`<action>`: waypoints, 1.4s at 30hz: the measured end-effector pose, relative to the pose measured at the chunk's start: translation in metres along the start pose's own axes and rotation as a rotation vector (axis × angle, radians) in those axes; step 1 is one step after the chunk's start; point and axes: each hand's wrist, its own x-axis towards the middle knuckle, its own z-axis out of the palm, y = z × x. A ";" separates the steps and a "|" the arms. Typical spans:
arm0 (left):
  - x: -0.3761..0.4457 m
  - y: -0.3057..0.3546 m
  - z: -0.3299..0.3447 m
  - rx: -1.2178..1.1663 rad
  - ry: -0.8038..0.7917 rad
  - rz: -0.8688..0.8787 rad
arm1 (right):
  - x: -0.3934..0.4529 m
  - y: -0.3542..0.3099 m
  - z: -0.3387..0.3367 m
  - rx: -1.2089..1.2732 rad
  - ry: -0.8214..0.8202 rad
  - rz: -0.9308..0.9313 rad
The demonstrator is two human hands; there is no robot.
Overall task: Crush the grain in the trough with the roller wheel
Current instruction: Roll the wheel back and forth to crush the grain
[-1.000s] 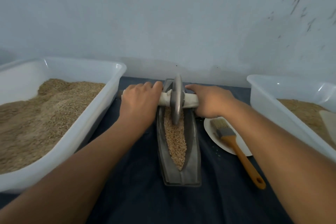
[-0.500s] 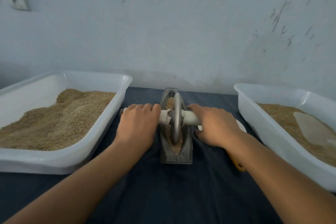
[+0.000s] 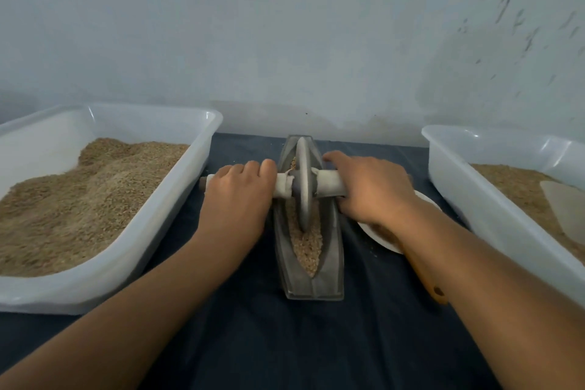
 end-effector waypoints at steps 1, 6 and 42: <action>0.006 -0.001 0.004 0.000 -0.009 -0.012 | 0.008 0.002 0.002 -0.002 0.003 0.004; 0.038 -0.003 0.019 -0.017 -0.011 -0.037 | 0.042 0.015 0.008 -0.009 -0.051 0.009; -0.028 0.000 -0.043 -0.066 0.061 0.109 | -0.067 -0.013 -0.018 0.068 0.098 -0.040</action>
